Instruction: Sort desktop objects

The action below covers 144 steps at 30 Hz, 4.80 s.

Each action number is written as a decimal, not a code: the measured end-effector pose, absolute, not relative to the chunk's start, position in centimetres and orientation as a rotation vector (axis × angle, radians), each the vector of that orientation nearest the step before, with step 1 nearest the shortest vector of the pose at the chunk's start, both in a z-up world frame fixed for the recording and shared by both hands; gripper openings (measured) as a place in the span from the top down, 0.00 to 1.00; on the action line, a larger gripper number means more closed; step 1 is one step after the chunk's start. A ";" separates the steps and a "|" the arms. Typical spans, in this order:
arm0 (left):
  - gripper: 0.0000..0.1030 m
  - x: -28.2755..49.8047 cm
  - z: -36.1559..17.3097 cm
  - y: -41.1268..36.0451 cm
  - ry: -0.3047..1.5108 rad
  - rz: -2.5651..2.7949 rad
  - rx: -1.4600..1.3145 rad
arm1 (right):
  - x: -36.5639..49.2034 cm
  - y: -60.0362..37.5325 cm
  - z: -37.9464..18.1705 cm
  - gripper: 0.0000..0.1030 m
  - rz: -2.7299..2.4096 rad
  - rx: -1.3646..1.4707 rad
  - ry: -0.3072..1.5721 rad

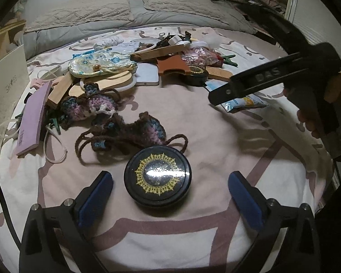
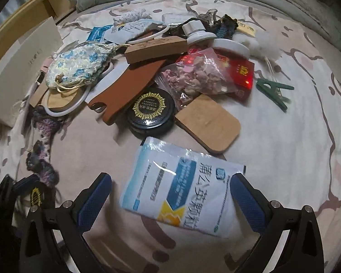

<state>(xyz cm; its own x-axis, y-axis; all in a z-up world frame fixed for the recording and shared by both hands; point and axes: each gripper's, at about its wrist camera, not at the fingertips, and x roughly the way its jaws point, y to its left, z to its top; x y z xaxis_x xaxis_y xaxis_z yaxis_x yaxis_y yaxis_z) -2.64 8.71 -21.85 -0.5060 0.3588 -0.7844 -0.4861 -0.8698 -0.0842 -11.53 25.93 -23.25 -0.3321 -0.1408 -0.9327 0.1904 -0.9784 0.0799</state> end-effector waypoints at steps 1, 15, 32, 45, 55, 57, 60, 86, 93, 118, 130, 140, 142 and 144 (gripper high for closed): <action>0.01 -2.6 -21.9 8.7 0.201 2.360 -1.183 | -11.6 25.9 -23.4 0.00 -2.414 1.692 0.072; 0.05 -3.6 -21.2 7.1 0.046 2.264 -1.228 | -12.3 26.4 -24.7 0.00 -2.432 1.825 0.062; 0.48 -3.5 -20.8 7.4 0.183 2.329 -1.202 | -12.6 28.1 -23.9 0.06 -2.450 1.828 -0.087; 0.51 -3.6 -20.5 7.5 0.187 2.322 -1.200 | -13.2 27.3 -23.7 0.00 -2.415 1.769 -0.233; 0.51 -3.8 -20.6 7.7 0.188 2.323 -1.204 | -14.0 27.6 -24.2 0.00 -2.445 1.852 -0.284; 0.51 -3.8 -20.6 7.7 0.190 2.324 -1.204 | -14.0 27.2 -24.5 0.00 -2.448 1.862 -0.231; 0.51 -3.9 -20.6 7.8 0.198 2.325 -1.202 | -14.0 26.4 -24.7 0.00 -2.451 1.884 -0.121; 0.52 -4.5 -18.3 7.4 0.191 2.369 -1.146 | -12.9 25.0 -22.2 0.24 -2.424 1.724 0.054; 0.52 -5.1 -17.0 6.9 0.185 2.410 -1.115 | -12.8 25.2 -20.2 0.24 -2.455 1.651 0.024; 0.52 -9.2 -10.6 3.9 0.086 2.583 -0.993 | -14.0 23.3 -12.0 0.24 -2.545 1.367 -0.091; 0.52 -10.7 -7.6 2.7 0.051 2.641 -0.946 | -13.9 22.1 -8.8 0.24 -2.547 1.255 -0.127; 0.52 -12.0 -5.3 1.9 0.066 2.714 -0.914 | -14.3 20.4 -6.7 0.24 -2.550 1.177 -0.124; 0.52 -12.3 -4.8 1.4 0.052 2.735 -0.903 | -14.4 20.1 -6.3 0.24 -2.554 1.157 -0.122; 0.52 -12.6 -4.3 0.9 0.049 2.763 -0.894 | -14.6 19.8 -6.0 0.24 -2.558 1.142 -0.119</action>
<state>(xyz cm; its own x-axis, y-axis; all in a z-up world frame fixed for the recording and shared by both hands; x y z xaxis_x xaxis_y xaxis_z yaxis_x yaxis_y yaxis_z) -12.63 0.90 -4.28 -0.7850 0.2132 -0.5817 -0.2339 -0.9714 -0.0405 -14.56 19.75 -5.97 -0.6212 -0.3359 -0.7080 0.2687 -0.9400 0.2101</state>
